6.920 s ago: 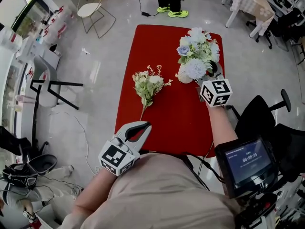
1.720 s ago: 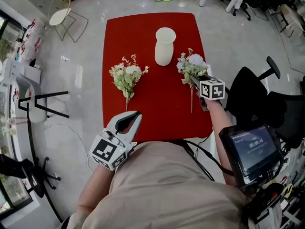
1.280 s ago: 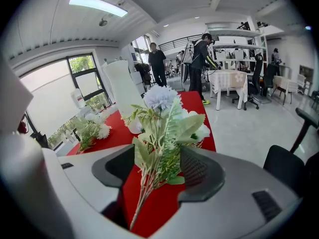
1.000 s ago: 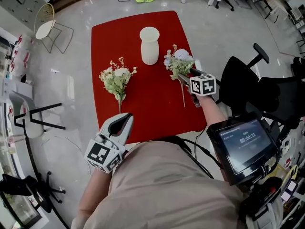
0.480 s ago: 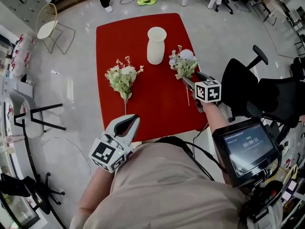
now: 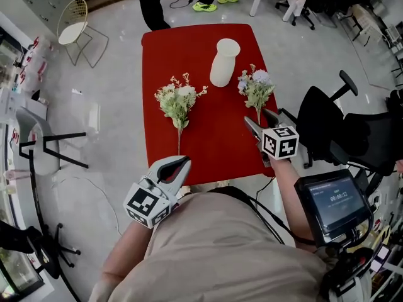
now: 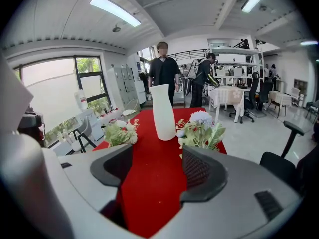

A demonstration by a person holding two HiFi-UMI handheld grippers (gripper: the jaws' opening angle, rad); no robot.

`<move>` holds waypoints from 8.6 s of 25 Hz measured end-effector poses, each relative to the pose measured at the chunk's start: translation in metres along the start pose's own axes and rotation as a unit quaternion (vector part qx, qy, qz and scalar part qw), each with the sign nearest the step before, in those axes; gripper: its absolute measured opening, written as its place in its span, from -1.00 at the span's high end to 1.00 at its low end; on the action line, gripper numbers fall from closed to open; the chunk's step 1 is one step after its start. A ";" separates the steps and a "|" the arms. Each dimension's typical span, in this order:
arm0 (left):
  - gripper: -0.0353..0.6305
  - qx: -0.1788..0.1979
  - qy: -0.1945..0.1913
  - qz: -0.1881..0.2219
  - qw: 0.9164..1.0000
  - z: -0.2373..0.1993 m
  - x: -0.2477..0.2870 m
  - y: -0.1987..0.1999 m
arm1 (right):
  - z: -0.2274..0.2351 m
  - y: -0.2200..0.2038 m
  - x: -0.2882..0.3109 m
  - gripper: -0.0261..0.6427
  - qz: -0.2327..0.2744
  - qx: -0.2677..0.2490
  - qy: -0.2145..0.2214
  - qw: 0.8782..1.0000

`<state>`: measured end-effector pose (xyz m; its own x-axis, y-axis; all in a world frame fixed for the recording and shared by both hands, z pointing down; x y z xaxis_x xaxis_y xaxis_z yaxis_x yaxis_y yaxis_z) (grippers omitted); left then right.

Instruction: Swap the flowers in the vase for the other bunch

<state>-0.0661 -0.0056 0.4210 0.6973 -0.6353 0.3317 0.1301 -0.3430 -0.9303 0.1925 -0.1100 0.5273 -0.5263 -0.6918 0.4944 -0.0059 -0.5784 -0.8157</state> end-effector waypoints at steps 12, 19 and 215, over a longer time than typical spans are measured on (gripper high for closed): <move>0.87 0.011 0.000 0.004 1.000 -0.022 -0.040 -0.010 | -0.084 -0.002 0.035 -0.03 -0.004 -0.007 0.052 0.999; 0.87 0.009 0.004 0.005 1.000 -0.047 -0.077 -0.028 | -0.126 -0.010 0.072 -0.03 -0.018 -0.007 0.071 0.997; 0.87 -0.030 0.067 0.005 0.997 -0.009 -0.014 0.002 | -0.042 0.243 0.073 -0.22 0.217 -0.267 0.071 0.936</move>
<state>-0.0814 -0.0035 0.4158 0.5981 -0.7236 0.3446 0.0783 -0.3751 -0.9237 0.1165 -0.2830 0.3526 -0.6857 -0.7248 0.0678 -0.1688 0.0677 -0.9833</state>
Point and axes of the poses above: the fingertips, and each gripper's own axes: x forward along the fingers, z to its right, y out of its top, the point moved 2 cm from there along -x, backward along the fingers, and after that the axes turned 14 degrees about y, right-handed, at the moved point
